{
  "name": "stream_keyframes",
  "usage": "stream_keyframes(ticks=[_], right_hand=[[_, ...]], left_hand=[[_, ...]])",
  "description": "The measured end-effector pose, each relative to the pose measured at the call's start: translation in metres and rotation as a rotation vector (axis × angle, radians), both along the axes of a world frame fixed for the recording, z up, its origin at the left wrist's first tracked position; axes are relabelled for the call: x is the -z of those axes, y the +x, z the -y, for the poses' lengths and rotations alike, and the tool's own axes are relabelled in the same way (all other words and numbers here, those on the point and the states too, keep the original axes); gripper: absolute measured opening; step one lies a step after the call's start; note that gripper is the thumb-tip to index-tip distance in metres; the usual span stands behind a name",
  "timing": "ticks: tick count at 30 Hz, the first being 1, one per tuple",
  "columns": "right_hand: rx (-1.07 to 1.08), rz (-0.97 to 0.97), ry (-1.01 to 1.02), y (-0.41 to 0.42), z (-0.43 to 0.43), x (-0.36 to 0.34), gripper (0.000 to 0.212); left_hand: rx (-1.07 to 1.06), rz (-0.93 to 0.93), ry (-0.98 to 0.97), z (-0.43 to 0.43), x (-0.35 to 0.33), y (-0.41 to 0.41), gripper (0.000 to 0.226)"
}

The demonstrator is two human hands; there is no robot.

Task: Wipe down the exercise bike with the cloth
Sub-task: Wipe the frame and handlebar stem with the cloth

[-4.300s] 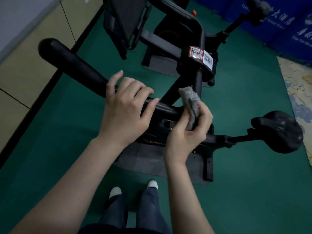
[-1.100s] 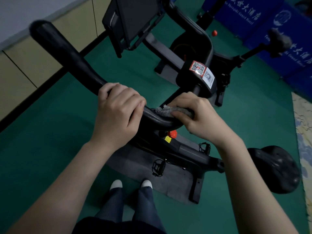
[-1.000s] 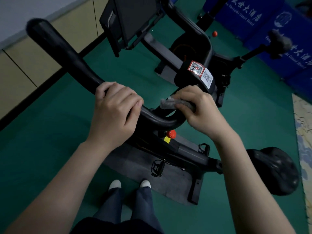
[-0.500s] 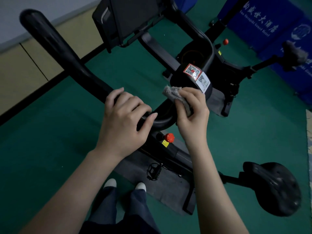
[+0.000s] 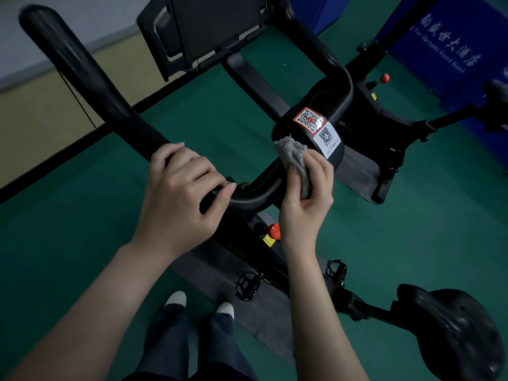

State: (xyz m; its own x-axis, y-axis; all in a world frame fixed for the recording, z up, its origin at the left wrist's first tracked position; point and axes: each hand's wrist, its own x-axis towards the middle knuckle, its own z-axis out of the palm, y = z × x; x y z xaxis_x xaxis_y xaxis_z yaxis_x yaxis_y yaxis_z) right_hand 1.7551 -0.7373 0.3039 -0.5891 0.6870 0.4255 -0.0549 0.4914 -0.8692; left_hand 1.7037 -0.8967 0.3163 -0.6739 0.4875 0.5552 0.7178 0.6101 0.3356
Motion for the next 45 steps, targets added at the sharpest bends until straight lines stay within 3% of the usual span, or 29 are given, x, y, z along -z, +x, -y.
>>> stream_keyframes(ticks=[10, 17, 23, 26, 29, 38, 45], right_hand=[[0.17, -0.119, -0.2, 0.01, 0.022, 0.007, 0.025], [0.363, -0.152, -0.772, 0.013, 0.012, 0.017, 0.019], [0.158, -0.247, -1.225, -0.008, 0.017, 0.012, 0.024], [0.009, -0.252, -1.362, 0.008, 0.026, 0.013, 0.012], [-0.123, -0.25, -1.467, 0.014, 0.022, 0.015, 0.014], [-0.287, -0.156, -1.43, 0.016, 0.019, 0.018, 0.015], [-0.274, 0.03, -1.044, 0.053, 0.004, 0.024, 0.005]], left_hand=[[-0.018, -0.051, 0.022, -0.001, 0.007, -0.001, 0.032], [-0.028, -0.064, 0.015, -0.003, 0.009, -0.001, 0.033], [-0.036, -0.071, 0.016, -0.003, 0.011, -0.002, 0.034], [-0.034, -0.082, 0.016, -0.004, 0.012, -0.002, 0.035], [-0.035, -0.088, 0.023, -0.004, 0.012, -0.003, 0.036], [-0.032, -0.078, 0.035, -0.003, 0.013, -0.003, 0.035], [-0.01, -0.032, -0.008, -0.002, 0.004, 0.0, 0.03]])
